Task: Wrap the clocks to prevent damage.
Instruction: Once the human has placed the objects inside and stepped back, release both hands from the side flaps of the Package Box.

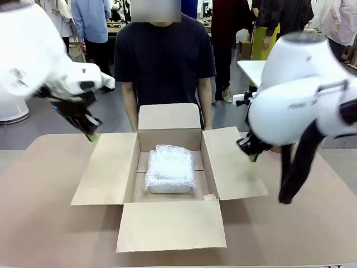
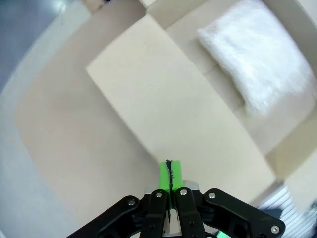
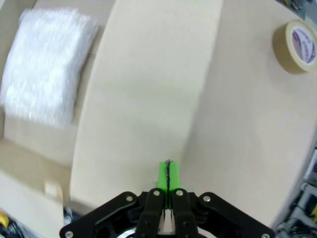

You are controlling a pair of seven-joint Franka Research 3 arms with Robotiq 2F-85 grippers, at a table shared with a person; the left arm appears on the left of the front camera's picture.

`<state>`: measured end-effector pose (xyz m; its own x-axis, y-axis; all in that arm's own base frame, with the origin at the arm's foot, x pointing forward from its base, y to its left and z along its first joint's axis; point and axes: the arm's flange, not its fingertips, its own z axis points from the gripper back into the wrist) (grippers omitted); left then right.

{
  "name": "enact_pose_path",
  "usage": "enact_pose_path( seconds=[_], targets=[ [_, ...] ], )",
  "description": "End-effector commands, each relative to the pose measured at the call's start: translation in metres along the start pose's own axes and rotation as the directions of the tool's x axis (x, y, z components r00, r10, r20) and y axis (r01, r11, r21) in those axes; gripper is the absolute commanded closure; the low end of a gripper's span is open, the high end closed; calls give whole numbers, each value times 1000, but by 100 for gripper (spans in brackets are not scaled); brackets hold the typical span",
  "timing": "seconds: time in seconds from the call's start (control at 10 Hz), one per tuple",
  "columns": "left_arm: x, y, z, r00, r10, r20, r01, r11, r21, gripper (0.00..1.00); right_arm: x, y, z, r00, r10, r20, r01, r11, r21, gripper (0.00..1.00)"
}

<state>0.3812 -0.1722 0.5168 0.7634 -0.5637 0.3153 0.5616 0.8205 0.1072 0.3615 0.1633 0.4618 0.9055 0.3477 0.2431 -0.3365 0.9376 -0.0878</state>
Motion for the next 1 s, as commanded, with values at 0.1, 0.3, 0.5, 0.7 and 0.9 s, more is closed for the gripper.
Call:
enact_pose_path(
  seconds=[0.1, 0.3, 0.5, 0.7, 0.9],
  targets=[
    [-42, 40, 57, 974, -227, 14, 227, 972, -58, 100, -33, -49, 88, 979, 198, -53, -201, 977, -75, 99],
    [-48, 61, 70, 960, -279, -8, 279, 960, -30, 100, -46, -70, 110, 988, 135, -80, -144, 982, -122, 99],
    [-44, 45, 65, 971, -238, 17, 239, 970, -50, 100, -39, -52, 97, 983, 173, -59, -176, 982, -61, 99],
    [-44, 45, 65, 971, -238, 17, 239, 970, -50, 100, -39, -52, 97, 983, 173, -59, -176, 982, -61, 99],
    [-49, 63, 62, 892, -442, -89, 431, 894, -119, 100, -46, -77, 106, 928, 368, -63, -370, 929, -14, 99]
  ],
)
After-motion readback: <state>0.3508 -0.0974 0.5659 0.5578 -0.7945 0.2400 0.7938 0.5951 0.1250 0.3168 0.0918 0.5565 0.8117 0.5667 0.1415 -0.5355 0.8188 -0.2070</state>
